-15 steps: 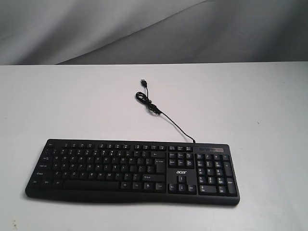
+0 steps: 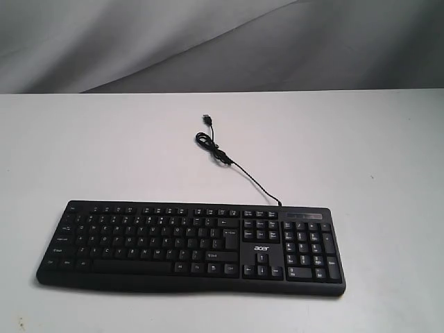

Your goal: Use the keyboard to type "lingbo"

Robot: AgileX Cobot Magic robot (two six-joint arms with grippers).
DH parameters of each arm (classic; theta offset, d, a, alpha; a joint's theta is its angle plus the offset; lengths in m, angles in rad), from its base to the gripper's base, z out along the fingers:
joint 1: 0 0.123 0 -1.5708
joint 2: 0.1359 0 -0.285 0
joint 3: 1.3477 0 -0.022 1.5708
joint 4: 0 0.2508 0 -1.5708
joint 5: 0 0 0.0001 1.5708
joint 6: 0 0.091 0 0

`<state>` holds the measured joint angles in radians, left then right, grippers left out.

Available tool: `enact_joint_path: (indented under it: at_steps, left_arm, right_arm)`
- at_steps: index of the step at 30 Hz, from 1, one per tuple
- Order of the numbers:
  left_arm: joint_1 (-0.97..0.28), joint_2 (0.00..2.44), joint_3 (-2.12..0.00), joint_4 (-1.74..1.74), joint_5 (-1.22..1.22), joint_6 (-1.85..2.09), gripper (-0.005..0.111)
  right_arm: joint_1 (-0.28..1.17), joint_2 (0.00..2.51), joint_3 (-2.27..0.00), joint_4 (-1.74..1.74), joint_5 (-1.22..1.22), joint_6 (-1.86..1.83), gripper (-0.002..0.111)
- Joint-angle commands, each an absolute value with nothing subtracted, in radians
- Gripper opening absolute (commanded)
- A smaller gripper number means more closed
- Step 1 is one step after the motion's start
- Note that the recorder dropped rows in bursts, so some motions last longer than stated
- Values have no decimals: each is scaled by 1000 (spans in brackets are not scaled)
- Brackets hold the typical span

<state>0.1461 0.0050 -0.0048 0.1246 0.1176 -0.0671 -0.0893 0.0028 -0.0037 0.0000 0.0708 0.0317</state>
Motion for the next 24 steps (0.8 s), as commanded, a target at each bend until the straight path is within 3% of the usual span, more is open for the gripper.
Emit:
enact_joint_path:
  at_steps: [1, 9, 13, 24]
  left_arm:
    - [139, 0, 0, 125, 109, -69, 1]
    - [139, 0, 0, 125, 109, -69, 1]
    - [139, 0, 0, 125, 109, -69, 1]
    - [139, 0, 0, 125, 109, -69, 1]
  right_arm:
    - [-95, 0, 0, 18, -85, 31, 0]
    - [-93, 0, 0, 154, -411, 273, 0]
    - [-90, 12, -50, 0, -405, 404, 0]
    - [-90, 726, -639, -413, -94, 569, 0]
